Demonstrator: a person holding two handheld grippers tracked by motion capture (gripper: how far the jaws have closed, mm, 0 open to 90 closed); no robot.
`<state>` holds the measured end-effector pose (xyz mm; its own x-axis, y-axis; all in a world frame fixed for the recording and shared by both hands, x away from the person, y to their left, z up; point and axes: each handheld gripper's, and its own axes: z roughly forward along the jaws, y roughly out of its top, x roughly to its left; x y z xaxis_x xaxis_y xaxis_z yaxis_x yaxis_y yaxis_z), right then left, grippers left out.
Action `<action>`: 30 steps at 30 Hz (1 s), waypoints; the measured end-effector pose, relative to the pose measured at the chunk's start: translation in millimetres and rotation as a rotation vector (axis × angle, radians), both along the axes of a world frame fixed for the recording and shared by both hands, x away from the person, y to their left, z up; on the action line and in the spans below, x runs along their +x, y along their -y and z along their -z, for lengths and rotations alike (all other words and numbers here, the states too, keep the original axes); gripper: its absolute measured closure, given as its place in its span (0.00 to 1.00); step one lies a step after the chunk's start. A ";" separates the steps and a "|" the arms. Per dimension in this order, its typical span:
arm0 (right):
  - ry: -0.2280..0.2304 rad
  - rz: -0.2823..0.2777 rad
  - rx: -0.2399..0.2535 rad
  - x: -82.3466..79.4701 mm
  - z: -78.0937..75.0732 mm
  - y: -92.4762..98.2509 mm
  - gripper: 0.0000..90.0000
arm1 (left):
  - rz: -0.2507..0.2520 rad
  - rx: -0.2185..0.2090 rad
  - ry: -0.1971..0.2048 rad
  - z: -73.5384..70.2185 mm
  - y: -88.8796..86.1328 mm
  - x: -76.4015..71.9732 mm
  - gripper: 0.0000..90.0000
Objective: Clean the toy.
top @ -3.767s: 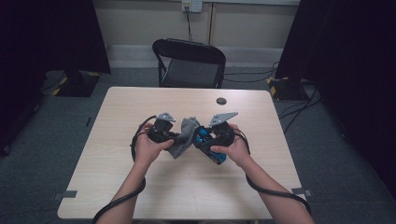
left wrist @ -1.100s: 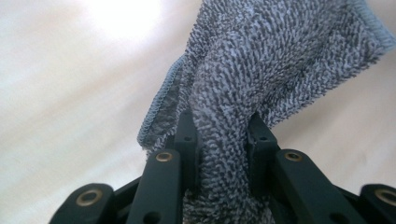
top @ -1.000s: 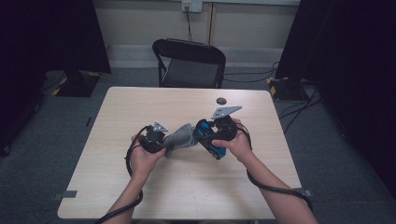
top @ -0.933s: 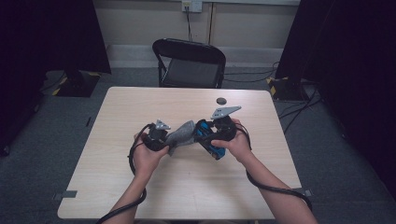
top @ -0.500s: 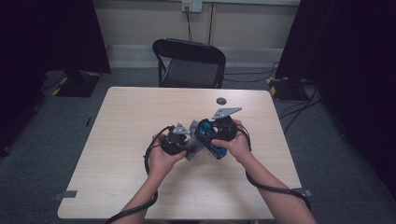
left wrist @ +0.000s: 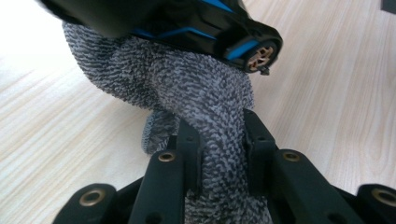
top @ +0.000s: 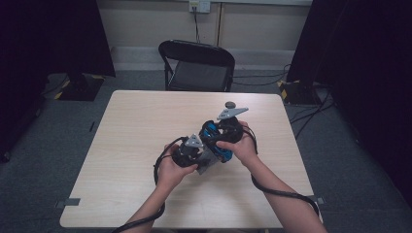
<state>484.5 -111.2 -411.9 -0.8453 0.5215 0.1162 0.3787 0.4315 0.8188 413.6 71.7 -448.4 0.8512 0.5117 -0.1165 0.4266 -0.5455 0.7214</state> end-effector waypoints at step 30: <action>0.018 0.019 0.037 4.3 -23.3 2.9 0.29 | -0.037 0.023 -0.024 5.0 -20.9 2.4 0.81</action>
<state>488.8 -114.2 -388.6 -0.8372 0.5334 0.1207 0.3720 0.3935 0.8407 416.1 92.6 -453.4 0.8287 0.5456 -0.1247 0.4640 -0.5452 0.6982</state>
